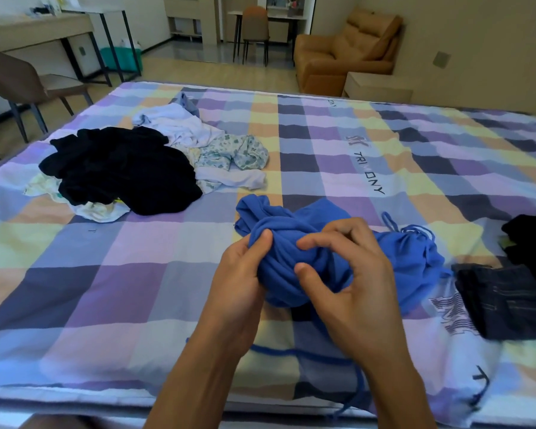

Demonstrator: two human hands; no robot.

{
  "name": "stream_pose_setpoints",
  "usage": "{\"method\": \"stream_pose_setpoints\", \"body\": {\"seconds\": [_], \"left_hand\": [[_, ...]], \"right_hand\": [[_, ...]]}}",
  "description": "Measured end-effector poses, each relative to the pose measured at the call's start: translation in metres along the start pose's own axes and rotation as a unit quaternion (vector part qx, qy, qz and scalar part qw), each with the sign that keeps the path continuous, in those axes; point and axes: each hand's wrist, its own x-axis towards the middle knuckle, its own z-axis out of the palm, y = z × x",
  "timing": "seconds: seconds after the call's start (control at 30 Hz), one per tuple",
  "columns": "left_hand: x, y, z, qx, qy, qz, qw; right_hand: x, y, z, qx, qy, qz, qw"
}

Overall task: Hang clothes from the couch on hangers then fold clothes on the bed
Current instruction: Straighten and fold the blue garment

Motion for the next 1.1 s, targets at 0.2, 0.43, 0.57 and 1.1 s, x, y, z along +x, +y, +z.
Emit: {"method": "stream_pose_setpoints", "body": {"seconds": [0.2, 0.43, 0.57, 1.1], "left_hand": [[0.001, -0.003, -0.004, 0.04, 0.054, 0.052, 0.996], [0.004, -0.005, -0.019, 0.107, -0.084, 0.126, 0.983], [0.014, -0.003, -0.022, 0.24, -0.085, 0.18, 0.95], [0.005, 0.042, 0.011, 0.399, -0.073, 0.212, 0.889]], "right_hand": [[0.002, 0.014, 0.009, -0.075, -0.058, 0.037, 0.995], [0.007, 0.021, 0.014, 0.069, 0.011, 0.085, 0.994], [0.013, 0.018, 0.013, 0.201, 0.025, 0.149, 0.968], [0.033, -0.01, 0.005, 0.242, 0.007, 0.08, 0.967]]}}
